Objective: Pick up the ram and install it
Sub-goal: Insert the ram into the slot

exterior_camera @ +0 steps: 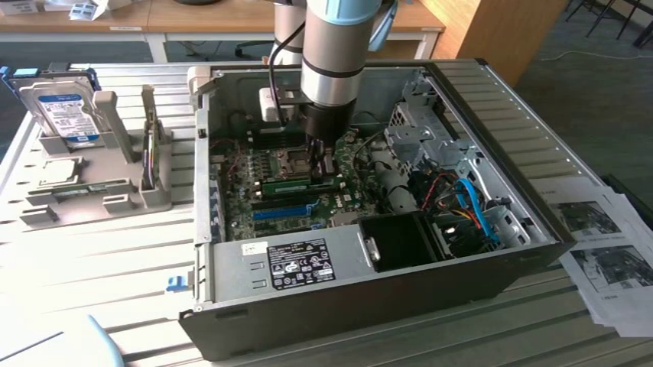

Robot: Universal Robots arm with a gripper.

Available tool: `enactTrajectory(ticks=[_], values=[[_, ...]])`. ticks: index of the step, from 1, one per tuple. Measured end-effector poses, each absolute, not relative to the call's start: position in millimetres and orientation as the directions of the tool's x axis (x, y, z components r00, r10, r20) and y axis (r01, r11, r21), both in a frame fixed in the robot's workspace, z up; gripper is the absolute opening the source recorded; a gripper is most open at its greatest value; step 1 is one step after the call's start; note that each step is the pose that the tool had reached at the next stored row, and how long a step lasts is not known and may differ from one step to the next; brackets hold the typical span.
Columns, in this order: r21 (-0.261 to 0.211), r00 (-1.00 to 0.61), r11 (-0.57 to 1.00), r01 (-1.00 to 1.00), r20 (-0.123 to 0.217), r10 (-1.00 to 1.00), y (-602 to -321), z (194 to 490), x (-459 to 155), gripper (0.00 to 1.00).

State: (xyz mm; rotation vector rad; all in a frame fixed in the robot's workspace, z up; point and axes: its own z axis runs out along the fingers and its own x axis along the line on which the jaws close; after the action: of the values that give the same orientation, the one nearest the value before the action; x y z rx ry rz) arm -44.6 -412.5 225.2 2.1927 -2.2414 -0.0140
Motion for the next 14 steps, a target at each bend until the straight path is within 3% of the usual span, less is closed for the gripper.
enactTrajectory(ticks=[1,2,14], values=[[0.011,-0.022,0.022,-1.000,-0.002,-1.000,-412.5,225.2,-44.7,0.12],[0.011,-0.022,0.022,-1.000,-0.002,-1.000,-412.5,225.2,-44.7,0.18],[0.011,-0.022,0.022,-1.000,-0.002,-1.000,-412.5,233.2,-44.7,0.18]])
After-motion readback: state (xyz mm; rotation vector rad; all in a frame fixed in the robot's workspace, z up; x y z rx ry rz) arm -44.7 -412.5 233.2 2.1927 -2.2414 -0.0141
